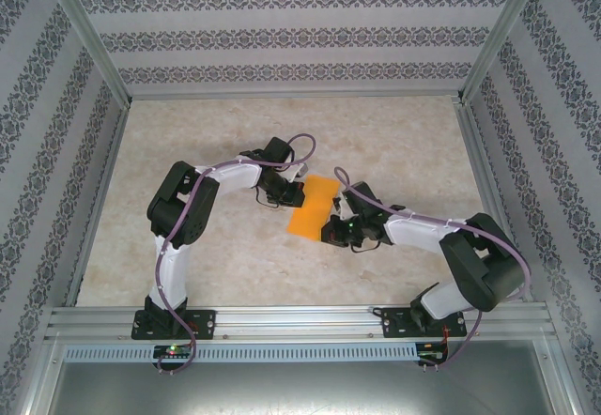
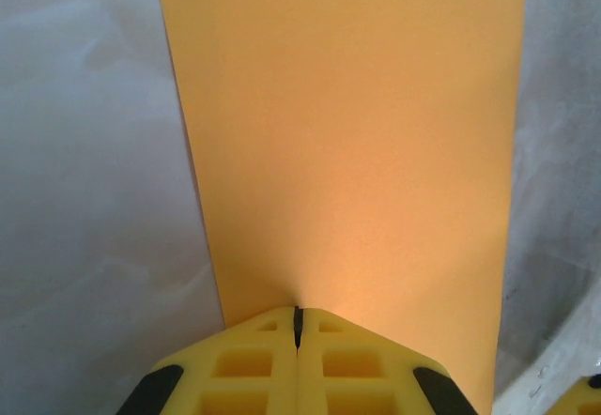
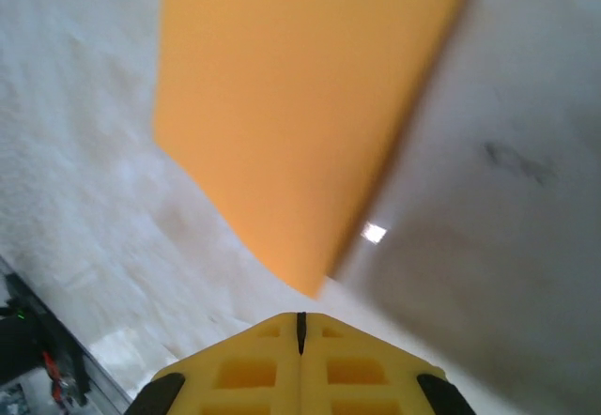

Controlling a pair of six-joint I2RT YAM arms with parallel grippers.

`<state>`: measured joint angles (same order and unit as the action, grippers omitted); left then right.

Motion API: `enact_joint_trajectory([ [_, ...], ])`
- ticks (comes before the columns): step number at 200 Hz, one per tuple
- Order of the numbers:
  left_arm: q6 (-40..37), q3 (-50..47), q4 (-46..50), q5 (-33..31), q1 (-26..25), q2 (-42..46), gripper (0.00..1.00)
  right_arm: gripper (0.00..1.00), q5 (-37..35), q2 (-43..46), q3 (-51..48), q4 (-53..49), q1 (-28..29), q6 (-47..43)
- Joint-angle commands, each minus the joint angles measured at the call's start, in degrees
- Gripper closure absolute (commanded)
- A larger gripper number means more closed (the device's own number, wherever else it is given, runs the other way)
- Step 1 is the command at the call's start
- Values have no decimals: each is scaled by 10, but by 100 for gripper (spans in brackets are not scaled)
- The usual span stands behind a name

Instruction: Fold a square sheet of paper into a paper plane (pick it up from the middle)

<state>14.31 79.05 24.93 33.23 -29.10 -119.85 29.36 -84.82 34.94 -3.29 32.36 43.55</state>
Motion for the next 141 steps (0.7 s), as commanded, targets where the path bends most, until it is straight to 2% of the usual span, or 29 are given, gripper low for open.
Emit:
enact_joint_trajectory([
  [1, -2, -31, 60, -77, 7, -53, 94, 99, -7, -13, 32, 60, -5, 27],
  [32, 0, -24, 62, -75, 7, -52, 94, 99, 12, -74, 59, 83, 1, 27],
  [64, 1, -16, 63, -72, 7, -51, 94, 99, 2, -97, 36, 62, 1, 10],
  [106, 8, 1, 63, -51, 8, -43, 92, 99, -10, -63, -4, 46, 0, 5],
  [129, 16, 10, 61, -38, 7, -30, 88, 98, -12, -51, -13, 27, -5, -3],
  [141, 21, 13, 58, -30, 8, -22, 83, 98, -10, -49, -19, 23, -6, -6],
])
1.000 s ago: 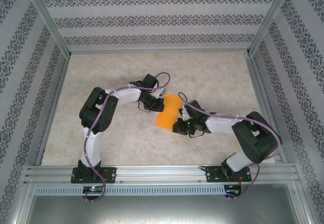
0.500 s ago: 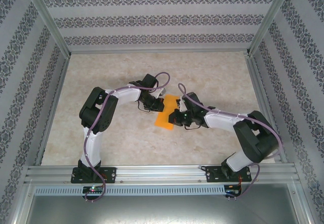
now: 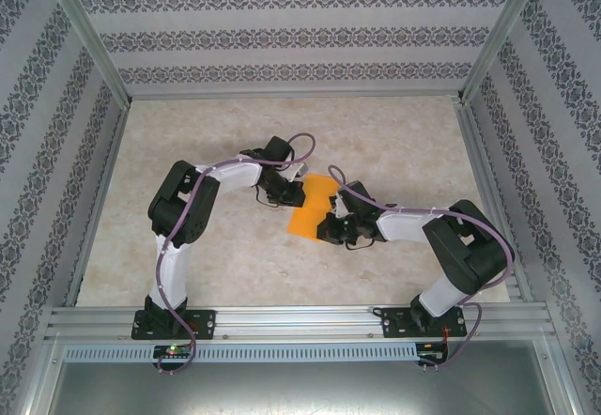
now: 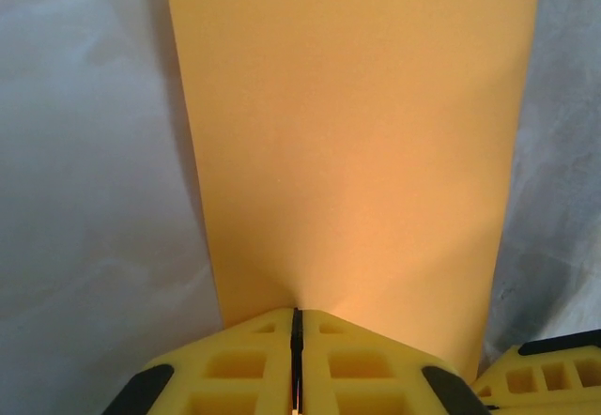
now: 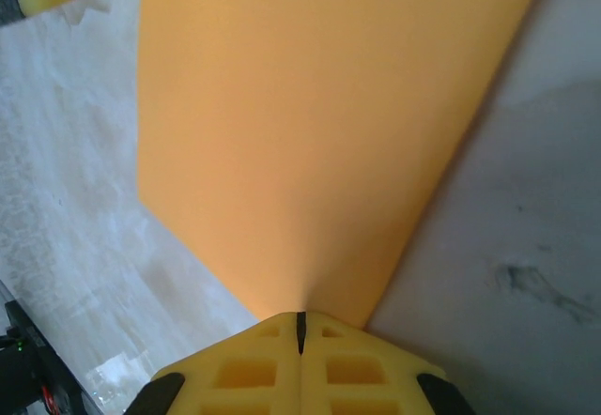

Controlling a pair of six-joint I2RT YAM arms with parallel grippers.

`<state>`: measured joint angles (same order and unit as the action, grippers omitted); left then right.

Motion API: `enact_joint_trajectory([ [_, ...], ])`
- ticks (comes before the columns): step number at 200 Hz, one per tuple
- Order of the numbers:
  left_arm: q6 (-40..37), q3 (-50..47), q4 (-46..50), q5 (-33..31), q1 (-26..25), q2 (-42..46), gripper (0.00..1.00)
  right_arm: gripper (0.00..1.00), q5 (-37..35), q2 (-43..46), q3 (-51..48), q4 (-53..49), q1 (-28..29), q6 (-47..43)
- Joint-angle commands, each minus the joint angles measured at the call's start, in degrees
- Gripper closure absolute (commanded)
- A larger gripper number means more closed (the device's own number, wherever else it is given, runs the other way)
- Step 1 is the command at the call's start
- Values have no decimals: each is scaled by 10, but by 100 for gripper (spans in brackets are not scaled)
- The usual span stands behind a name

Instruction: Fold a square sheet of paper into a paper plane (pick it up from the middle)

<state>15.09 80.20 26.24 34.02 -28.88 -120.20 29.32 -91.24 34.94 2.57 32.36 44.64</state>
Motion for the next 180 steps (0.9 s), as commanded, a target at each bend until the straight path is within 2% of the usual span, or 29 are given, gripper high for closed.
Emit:
enact_joint_trajectory([
  [1, 14, 1, 44, -38, 6, -18, 83, 98, -10, 16, -20, -37, -6, -18],
  [14, 19, 4, 43, -32, 6, -6, 78, 98, -5, 16, -23, -43, -8, -22],
  [53, 26, 4, 46, -27, 6, 27, 72, 98, 12, 51, -23, -33, -25, -12],
  [98, 21, 7, 49, -21, 6, 21, 68, 93, 30, 75, 13, -3, -87, 0],
  [118, 23, 12, 42, -14, 5, 18, 67, 81, 39, 49, 41, -1, -118, -5],
  [134, 21, 18, 43, -11, 6, 14, 67, 78, 38, 27, 57, 2, -132, -4],
  [146, 19, 24, 43, -8, 6, 9, 67, 72, 37, 8, 73, 6, -143, -5],
  [180, 15, 39, 46, -2, 6, -6, 67, 67, 45, -48, 118, 3, -150, -12],
])
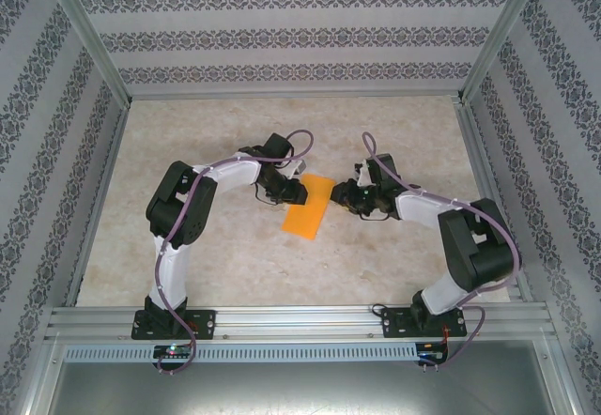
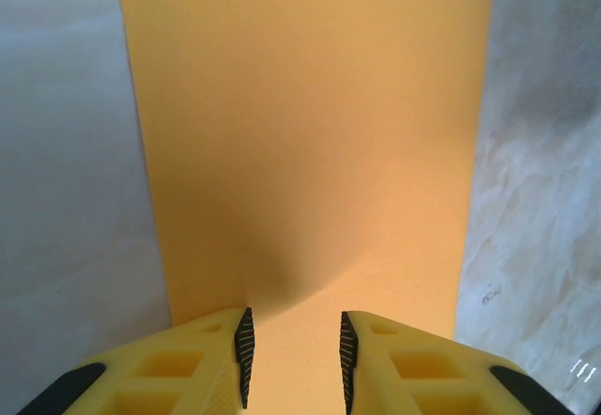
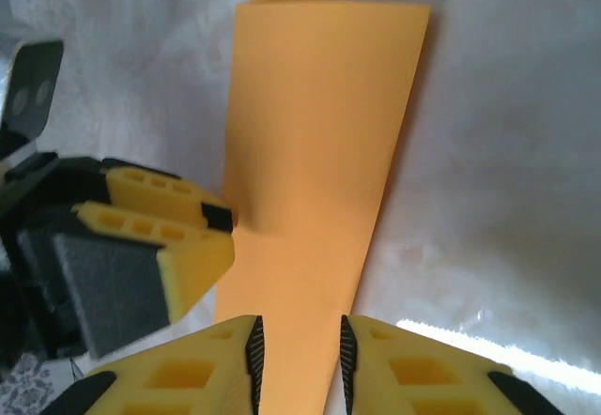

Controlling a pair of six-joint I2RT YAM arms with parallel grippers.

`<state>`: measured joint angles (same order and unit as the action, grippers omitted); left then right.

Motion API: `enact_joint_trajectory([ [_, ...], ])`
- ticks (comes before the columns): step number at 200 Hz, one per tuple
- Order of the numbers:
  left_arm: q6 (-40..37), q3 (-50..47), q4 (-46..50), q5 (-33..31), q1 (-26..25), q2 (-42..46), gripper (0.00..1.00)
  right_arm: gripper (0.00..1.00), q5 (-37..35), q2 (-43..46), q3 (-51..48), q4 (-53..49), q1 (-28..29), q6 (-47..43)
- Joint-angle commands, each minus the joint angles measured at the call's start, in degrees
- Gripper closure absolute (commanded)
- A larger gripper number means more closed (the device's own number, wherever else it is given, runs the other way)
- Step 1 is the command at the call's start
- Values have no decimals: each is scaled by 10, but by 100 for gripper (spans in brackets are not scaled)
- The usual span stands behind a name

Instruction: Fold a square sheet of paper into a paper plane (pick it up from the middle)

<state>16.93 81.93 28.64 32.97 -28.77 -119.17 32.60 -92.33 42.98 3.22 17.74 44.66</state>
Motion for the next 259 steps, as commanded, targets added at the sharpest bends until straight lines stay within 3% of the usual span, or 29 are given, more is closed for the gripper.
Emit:
enact_joint_trajectory([
  [1, -4, 23, 22, 8, 5, -17, 67, 67, 12, -39, 38, -4, -4, -12],
  [54, -15, 52, 36, 6, 6, -32, 67, 62, -7, -101, 107, -60, -10, -36],
  [116, -24, 69, 46, -9, 9, -53, 71, 61, -76, -139, 187, -170, -11, -80],
  [150, -26, 71, 45, -10, 11, -60, 73, 59, -70, -165, 215, -186, -11, -78],
  [259, -20, 69, 40, 8, 16, -54, 73, 60, 26, -170, 199, -81, -5, -44],
])
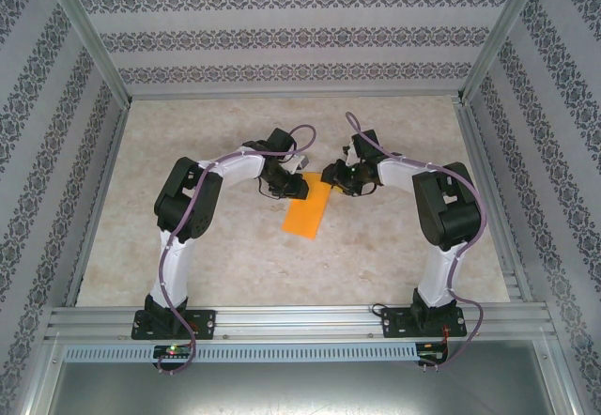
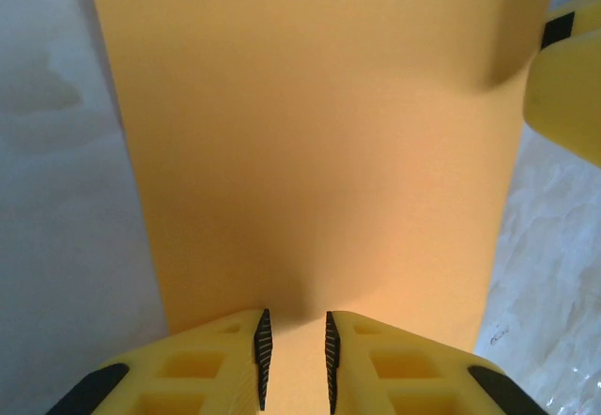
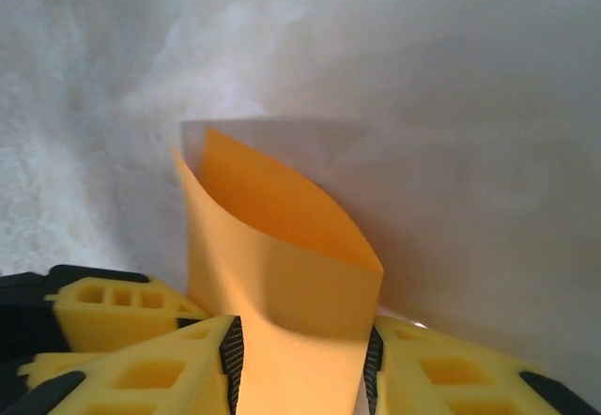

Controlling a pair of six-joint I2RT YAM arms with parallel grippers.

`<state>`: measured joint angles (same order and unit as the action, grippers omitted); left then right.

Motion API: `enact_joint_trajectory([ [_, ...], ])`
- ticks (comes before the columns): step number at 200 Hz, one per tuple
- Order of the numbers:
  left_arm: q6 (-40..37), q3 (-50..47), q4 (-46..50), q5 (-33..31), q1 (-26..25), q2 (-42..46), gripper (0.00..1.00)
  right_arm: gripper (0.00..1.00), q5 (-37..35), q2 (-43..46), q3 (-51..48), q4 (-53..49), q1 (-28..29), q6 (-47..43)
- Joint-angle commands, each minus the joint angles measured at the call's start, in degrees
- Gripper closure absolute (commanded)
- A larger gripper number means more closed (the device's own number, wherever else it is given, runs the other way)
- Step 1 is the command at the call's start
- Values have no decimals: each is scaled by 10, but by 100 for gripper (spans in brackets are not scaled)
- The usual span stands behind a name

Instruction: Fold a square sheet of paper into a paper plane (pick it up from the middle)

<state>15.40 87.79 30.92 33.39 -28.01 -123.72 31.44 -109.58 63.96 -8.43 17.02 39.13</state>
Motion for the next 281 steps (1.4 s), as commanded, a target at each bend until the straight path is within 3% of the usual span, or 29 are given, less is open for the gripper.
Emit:
enact_joint_trajectory([
  [1, -5, 11, 17, 4, 9, -8, 73, 60, 39, 2, -11, 37, 2, 12],
  [62, 7, -5, 6, 26, 20, 32, 71, 67, 84, 2, -48, 121, 11, 30],
  [102, 18, -32, -3, 27, 39, 92, 64, 87, 102, 14, -58, 145, 19, 12],
  [150, 64, -126, -63, -5, 93, 203, 57, 96, 172, 35, -75, 176, 23, -14],
  [226, 140, -265, -192, 31, 144, 324, 49, 98, 290, 89, -78, 179, 50, -69],
  [281, 151, -299, -201, 27, 150, 343, 47, 97, 280, 32, -44, 105, 48, -123],
])
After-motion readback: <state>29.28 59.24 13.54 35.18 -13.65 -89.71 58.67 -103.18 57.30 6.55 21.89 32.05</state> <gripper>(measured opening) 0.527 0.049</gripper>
